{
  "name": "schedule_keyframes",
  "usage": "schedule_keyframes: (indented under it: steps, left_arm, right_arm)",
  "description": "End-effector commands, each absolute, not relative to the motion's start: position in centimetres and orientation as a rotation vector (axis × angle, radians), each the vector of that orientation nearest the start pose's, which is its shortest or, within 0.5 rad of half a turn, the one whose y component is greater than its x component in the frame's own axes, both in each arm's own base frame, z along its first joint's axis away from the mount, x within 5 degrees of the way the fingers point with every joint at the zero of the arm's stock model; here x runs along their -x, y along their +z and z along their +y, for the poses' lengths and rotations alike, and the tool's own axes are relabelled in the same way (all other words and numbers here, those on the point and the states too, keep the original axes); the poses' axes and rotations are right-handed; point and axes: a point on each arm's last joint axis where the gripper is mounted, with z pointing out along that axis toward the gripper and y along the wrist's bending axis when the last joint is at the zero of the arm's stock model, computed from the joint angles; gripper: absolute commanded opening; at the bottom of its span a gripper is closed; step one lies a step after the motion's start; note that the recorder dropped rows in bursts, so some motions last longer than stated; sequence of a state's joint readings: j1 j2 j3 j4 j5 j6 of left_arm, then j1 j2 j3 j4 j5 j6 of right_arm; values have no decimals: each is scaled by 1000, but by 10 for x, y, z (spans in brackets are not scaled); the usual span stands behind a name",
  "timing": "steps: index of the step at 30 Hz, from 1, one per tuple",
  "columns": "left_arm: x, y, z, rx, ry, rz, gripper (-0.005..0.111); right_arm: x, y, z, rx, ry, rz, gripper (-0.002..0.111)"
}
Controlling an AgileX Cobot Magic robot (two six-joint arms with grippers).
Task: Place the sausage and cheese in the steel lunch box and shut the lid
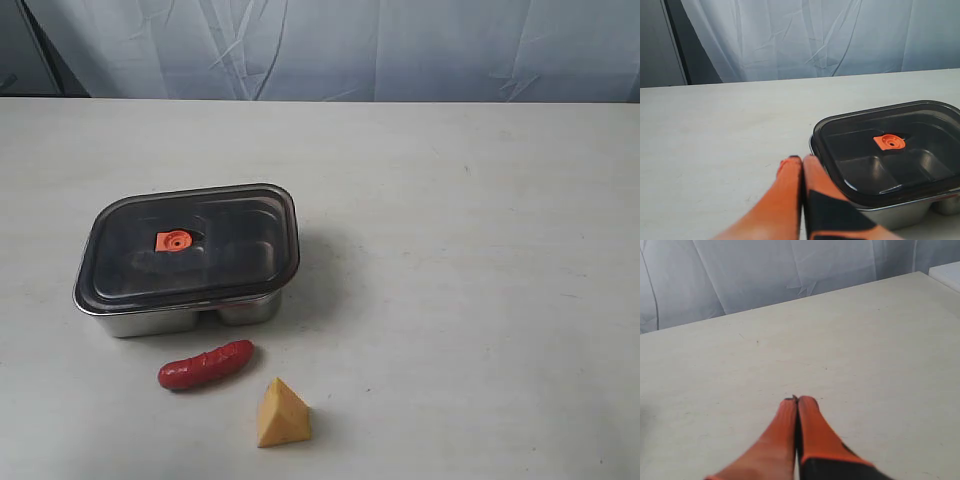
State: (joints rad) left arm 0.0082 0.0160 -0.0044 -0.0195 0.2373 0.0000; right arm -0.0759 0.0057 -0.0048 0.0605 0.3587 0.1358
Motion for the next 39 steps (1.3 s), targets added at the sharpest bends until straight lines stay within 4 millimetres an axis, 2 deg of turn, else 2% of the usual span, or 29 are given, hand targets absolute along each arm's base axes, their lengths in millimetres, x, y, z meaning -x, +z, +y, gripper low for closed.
schedule_keyframes:
  steps: [1, 5, 9, 19, 21, 23, 27, 29, 34, 37, 39]
  left_arm:
    - [-56, 191, 0, 20, -12, 1734, 0]
    - [-56, 191, 0, 20, -12, 1734, 0]
    - [-56, 191, 0, 20, -12, 1734, 0]
    - [-56, 191, 0, 20, -12, 1734, 0]
    - [-56, 191, 0, 20, -12, 1734, 0]
    - [-56, 191, 0, 20, -12, 1734, 0]
    - [-56, 191, 0, 20, -12, 1734, 0]
    - [-56, 191, 0, 20, -12, 1734, 0]
    - [-56, 191, 0, 20, -12, 1734, 0]
    - [-56, 191, 0, 20, -12, 1734, 0]
    - [-56, 191, 0, 20, -12, 1734, 0]
  right_arm:
    - [-53, 181, -3, -229, 90, 1822, -1]
    - [-53, 181, -3, -222, 81, 1823, -1]
    - [-53, 181, -6, -166, -7, 1828, -1]
    - [-53, 182, -6, -159, -18, 1825, -1]
    - [-53, 184, -8, -116, -77, 1804, -1]
    - [-55, 194, -7, -77, -102, 1698, -1]
    - [-54, 227, -4, -116, 22, 1319, -1]
    - [-47, 245, -4, -115, 44, 1119, -1]
    - [-28, 271, -2, -98, 93, 759, -1]
    - [-25, 274, -8, -266, 382, 673, -1]
    - [-30, 268, -11, -421, 600, 712, -1]
